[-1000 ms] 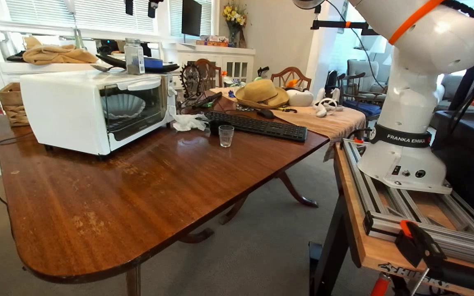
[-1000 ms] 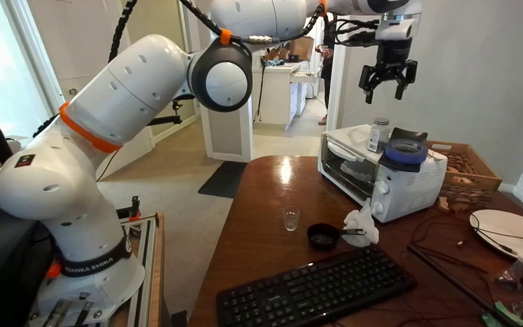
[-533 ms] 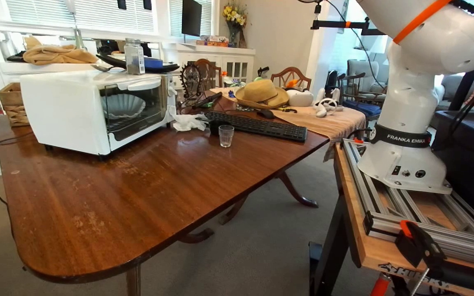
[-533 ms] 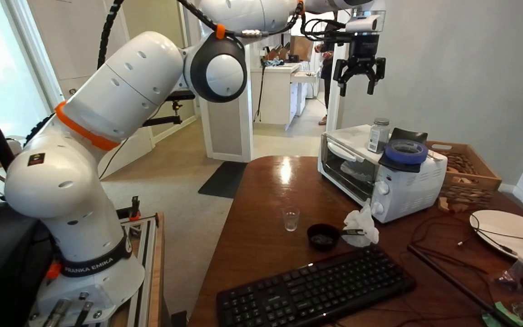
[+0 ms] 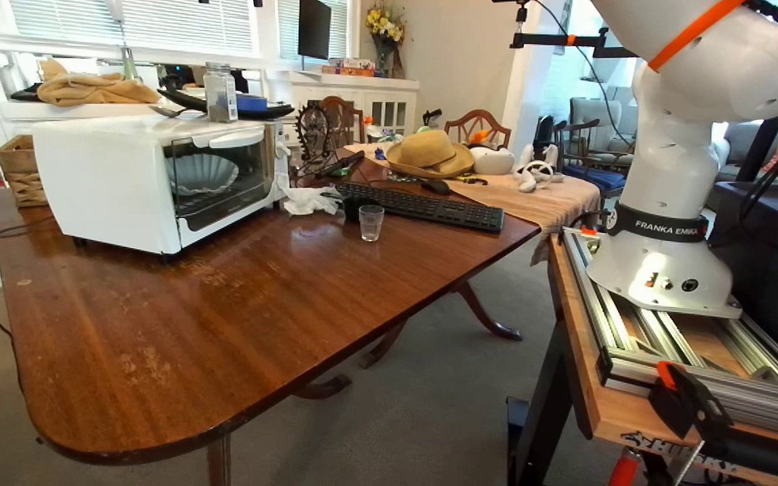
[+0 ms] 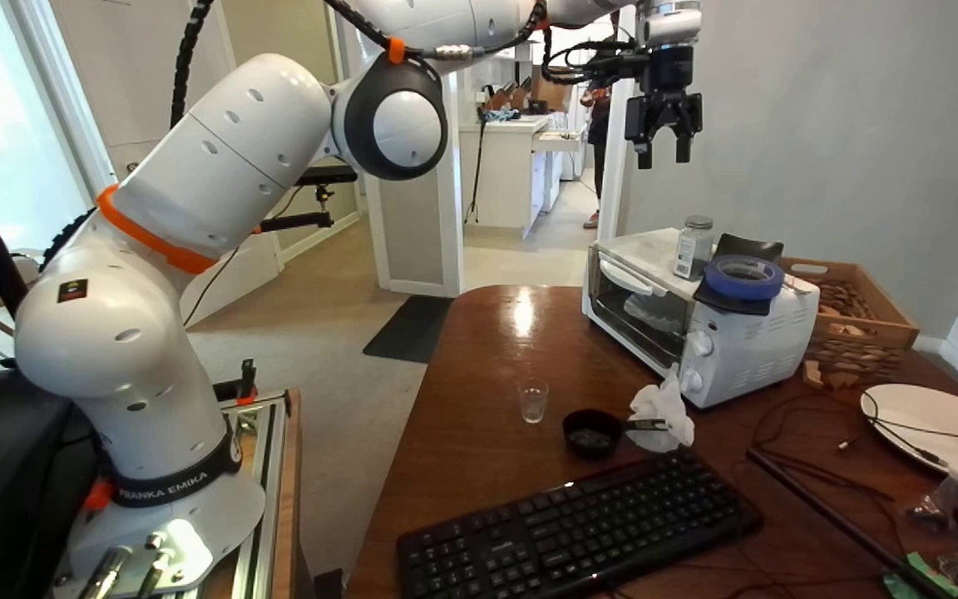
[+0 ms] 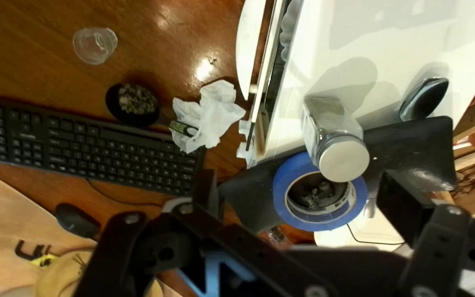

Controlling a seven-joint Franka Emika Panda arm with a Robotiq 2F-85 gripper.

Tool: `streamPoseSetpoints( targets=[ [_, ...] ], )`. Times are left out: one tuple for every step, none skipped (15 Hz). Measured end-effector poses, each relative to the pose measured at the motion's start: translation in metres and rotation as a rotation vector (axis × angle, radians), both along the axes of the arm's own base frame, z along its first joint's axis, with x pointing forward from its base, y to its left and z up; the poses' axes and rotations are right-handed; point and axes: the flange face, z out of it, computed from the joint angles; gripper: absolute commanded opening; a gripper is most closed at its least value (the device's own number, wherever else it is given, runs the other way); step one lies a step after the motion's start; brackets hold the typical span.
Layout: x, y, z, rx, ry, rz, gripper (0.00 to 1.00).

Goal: Put the blue masking tape on the black tray.

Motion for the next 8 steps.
streamPoseSetpoints(
  targets=[
    [0.001, -0.004, 0.004, -0.02, -0.008, 0.049, 1.0],
    [0.003, -0.008, 0.008, -0.04, -0.02, 0.099, 1.0],
    [0.006, -0.012, 0.012, -0.056, -0.034, 0.147, 1.0],
    [0.009, -0.016, 0.016, -0.07, -0.053, 0.197, 1.0],
    [0.012, -0.019, 0.02, -0.082, -0.075, 0.247, 1.0],
    [0.016, -0.023, 0.024, -0.091, -0.099, 0.295, 1.0],
    [0.019, -0.027, 0.027, -0.101, -0.121, 0.335, 1.0],
    [0.022, -0.031, 0.03, -0.11, -0.142, 0.369, 1.0]
  ],
)
